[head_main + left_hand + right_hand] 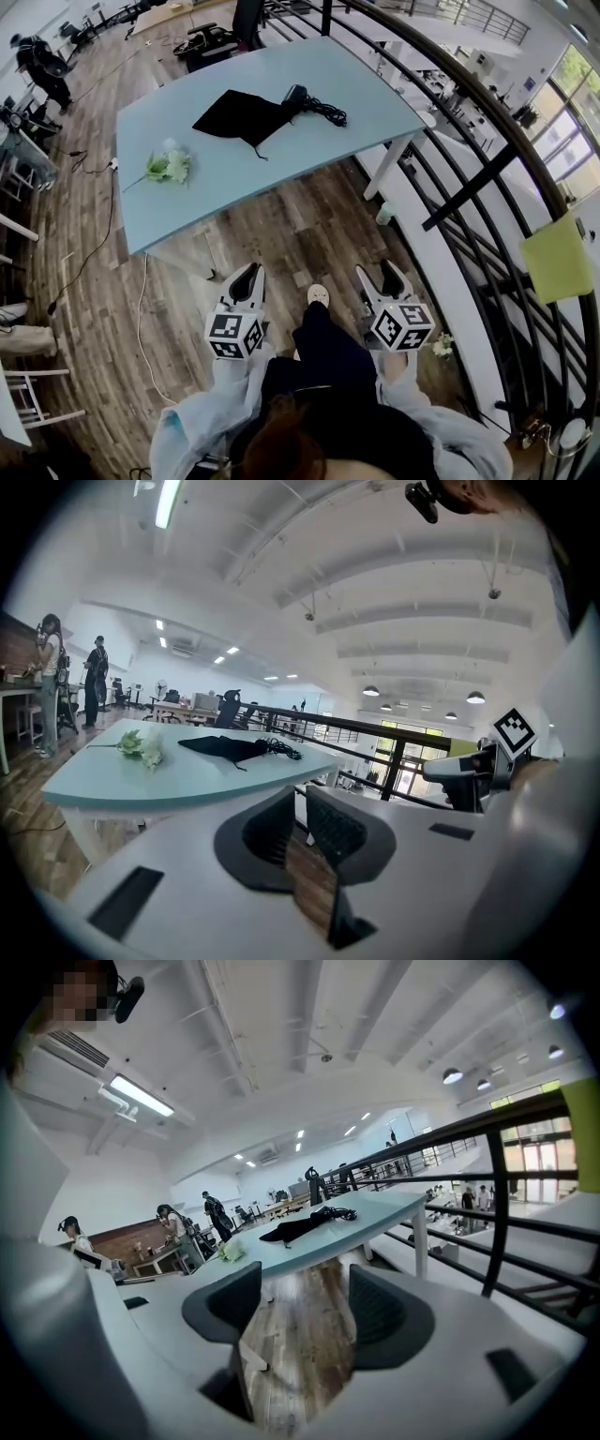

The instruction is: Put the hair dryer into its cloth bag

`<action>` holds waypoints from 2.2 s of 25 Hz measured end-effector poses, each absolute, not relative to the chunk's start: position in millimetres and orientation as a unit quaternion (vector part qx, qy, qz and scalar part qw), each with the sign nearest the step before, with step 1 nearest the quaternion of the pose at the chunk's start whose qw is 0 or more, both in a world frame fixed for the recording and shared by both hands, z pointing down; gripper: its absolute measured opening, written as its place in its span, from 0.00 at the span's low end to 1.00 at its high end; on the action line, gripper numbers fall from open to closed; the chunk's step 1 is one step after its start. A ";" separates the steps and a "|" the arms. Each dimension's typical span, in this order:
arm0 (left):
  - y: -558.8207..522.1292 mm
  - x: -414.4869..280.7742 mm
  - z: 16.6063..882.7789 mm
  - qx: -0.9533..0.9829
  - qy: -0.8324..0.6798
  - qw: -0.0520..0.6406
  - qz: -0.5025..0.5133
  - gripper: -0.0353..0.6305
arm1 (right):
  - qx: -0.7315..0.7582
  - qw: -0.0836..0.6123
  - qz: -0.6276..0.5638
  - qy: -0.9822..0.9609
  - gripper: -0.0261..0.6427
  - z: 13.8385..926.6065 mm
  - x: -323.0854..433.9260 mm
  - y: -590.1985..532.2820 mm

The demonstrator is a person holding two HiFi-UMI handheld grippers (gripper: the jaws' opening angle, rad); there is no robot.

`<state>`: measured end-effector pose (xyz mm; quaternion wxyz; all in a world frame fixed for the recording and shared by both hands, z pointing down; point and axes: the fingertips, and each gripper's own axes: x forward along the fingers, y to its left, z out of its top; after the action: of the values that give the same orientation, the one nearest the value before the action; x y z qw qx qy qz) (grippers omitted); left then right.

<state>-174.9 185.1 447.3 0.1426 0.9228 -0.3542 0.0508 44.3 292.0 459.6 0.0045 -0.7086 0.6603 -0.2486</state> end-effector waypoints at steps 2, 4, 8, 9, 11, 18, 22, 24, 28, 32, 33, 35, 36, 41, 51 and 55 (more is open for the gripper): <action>170.6 -169.2 448.1 0.921 -0.358 0.143 0.053 0.09 | -0.707 0.002 -0.251 0.661 0.47 460.5 52.7 278.2; 155.9 -161.7 449.9 0.921 -0.356 0.146 0.059 0.14 | -0.706 -0.001 -0.254 0.661 0.47 461.1 62.1 263.1; 133.9 -141.5 452.2 0.925 -0.344 0.147 0.073 0.32 | -0.704 -0.007 -0.261 0.660 0.47 466.2 81.0 234.7; 128.6 -137.6 453.5 0.924 -0.344 0.145 0.077 0.32 | -0.703 -0.007 -0.263 0.661 0.47 467.1 84.9 227.1; 116.5 -131.8 457.7 0.922 -0.348 0.145 0.084 0.32 | -0.699 -0.003 -0.266 0.664 0.47 468.3 90.6 211.5; 79.7 -110.8 462.7 0.915 -0.363 0.152 0.086 0.32 | -0.687 -0.010 -0.276 0.671 0.47 476.7 112.7 171.1; 63.7 -101.5 465.1 0.912 -0.369 0.153 0.089 0.33 | -0.685 -0.017 -0.279 0.673 0.47 480.6 128.4 154.5; 56.3 -96.1 467.5 0.910 -0.373 0.155 0.091 0.33 | -0.683 -0.020 -0.280 0.674 0.47 483.1 136.1 146.5; 42.1 -82.5 471.0 0.910 -0.374 0.155 0.095 0.33 | -0.680 -0.024 -0.284 0.676 0.47 490.3 151.1 129.3; 20.8 -73.3 469.7 0.906 -0.384 0.147 0.098 0.33 | -0.681 -0.018 -0.276 0.678 0.47 483.3 167.5 107.1; 14.4 -69.9 466.5 0.906 -0.387 0.142 0.095 0.33 | -0.682 -0.017 -0.271 0.679 0.47 479.5 172.5 100.4; 4.8 -62.5 460.3 0.906 -0.392 0.129 0.091 0.33 | -0.678 -0.017 -0.269 0.684 0.47 480.2 180.3 89.5; 2.1 -59.6 458.3 0.906 -0.395 0.120 0.092 0.33 | -0.673 -0.019 -0.271 0.688 0.47 483.9 182.5 85.6; 5.3 -54.8 461.4 0.902 -0.404 0.113 0.100 0.33 | -0.665 -0.023 -0.267 0.697 0.47 484.3 186.4 72.0; 22.0 -71.9 474.9 0.887 -0.425 0.151 0.097 0.33 | -0.644 -0.021 -0.297 0.705 0.48 505.3 168.5 86.1; 19.2 -63.8 475.5 0.890 -0.417 0.156 0.102 0.33 | -0.642 -0.033 -0.296 0.707 0.48 509.8 167.5 86.9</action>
<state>-63.8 19.2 475.5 0.1559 0.8896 -0.4171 0.1017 167.5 86.9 509.8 -0.0331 -0.6415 0.7069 -0.2961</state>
